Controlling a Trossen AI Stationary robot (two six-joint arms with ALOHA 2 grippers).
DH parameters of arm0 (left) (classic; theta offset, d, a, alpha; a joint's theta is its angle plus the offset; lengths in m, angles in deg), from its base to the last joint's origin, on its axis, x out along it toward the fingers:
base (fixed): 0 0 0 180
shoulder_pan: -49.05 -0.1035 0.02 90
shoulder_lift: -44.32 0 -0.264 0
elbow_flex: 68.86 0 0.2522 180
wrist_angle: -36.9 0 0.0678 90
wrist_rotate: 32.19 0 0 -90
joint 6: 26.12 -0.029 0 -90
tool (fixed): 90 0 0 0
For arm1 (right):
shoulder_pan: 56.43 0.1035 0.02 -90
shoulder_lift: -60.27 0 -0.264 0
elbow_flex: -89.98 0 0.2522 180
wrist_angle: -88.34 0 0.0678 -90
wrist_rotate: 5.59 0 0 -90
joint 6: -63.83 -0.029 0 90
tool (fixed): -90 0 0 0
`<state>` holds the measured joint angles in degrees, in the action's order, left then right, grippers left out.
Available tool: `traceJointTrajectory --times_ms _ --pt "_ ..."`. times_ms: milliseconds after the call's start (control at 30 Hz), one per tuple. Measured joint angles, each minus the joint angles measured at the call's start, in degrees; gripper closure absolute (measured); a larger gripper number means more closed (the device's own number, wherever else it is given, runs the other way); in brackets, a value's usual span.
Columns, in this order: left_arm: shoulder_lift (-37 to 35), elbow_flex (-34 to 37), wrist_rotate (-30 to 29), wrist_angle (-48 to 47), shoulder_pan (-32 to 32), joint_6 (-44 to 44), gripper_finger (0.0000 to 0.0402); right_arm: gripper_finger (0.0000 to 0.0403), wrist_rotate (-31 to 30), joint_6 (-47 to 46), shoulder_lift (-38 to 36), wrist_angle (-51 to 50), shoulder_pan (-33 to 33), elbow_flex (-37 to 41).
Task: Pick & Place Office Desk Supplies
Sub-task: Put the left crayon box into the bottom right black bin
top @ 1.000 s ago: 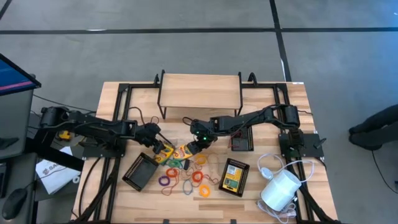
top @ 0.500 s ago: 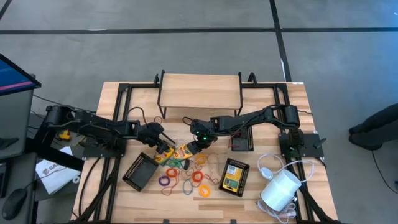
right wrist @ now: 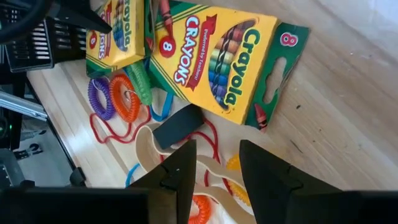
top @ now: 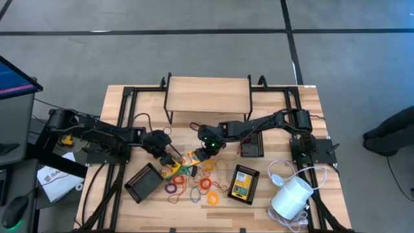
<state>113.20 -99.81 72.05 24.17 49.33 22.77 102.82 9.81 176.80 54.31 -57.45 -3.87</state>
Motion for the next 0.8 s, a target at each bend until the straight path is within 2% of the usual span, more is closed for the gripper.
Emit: traceJointTrajectory --times_ms 133,233,800 --pt "0.0 0.0 -0.3 0.0 1.1 0.0 0.0123 0.0282 0.0 0.0 0.0 0.0 0.0 0.0" --pt "0.0 0.0 -0.3 0.0 1.5 0.0 0.0148 0.0282 0.0 0.0 0.0 0.0 0.0 0.0" --pt "0.0 0.0 0.7 0.1 1.7 -0.9 0.0385 0.0282 0.0 0.0 0.0 0.0 0.0 0.0"
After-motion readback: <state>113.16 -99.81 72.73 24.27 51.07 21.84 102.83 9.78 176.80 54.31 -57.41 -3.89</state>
